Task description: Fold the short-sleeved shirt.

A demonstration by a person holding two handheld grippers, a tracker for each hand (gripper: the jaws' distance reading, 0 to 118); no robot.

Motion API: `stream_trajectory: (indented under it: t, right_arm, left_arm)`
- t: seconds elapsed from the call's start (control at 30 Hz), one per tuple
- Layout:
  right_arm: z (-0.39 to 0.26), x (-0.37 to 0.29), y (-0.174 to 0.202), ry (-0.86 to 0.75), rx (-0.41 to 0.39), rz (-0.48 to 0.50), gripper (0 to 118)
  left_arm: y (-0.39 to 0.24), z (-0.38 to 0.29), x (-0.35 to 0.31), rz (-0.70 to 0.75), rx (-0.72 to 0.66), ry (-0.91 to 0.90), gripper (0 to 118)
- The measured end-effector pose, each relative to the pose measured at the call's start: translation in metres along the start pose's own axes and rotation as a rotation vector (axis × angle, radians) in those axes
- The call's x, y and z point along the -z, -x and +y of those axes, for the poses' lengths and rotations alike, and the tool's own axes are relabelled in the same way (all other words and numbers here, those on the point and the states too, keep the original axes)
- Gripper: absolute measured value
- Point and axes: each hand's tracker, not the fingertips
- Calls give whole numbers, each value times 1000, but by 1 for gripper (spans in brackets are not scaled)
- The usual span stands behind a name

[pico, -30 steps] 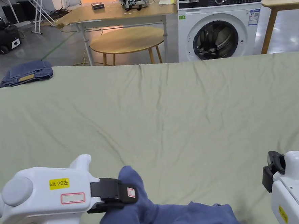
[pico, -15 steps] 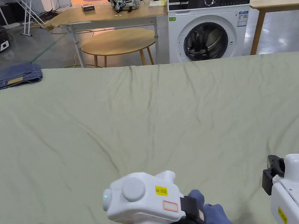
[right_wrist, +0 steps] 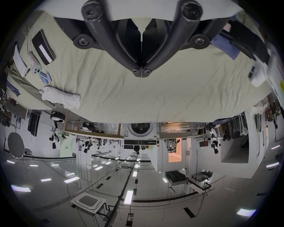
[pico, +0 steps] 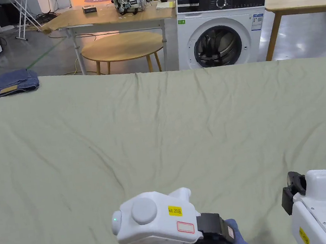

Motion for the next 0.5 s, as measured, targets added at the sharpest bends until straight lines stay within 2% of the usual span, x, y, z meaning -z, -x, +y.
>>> stream_trajectory:
  t: [0.07, 0.17, 0.27, 0.37, 0.5]
  right_arm:
    - [1, -1, 0, -1, 2, 0, 0]
    - [1, -2, 0, -4, 4, -1, 0]
    - [1, -4, -1, -3, 6, -1, 0]
    - [-1, -4, -2, 1, 2, -4, 0]
    - [-3, -5, -4, 10, 2, -11, 0]
  left_arm:
    - [3, 3, -8, -45, -29, -23, 48]
    - [11, 6, -3, 8, 3, -33, 45]
    - [25, 3, 23, 16, -21, 11, 10]
    - [35, -6, 51, -129, -96, 56, 9]
    - [38, -14, 81, -134, -98, 59, 3]
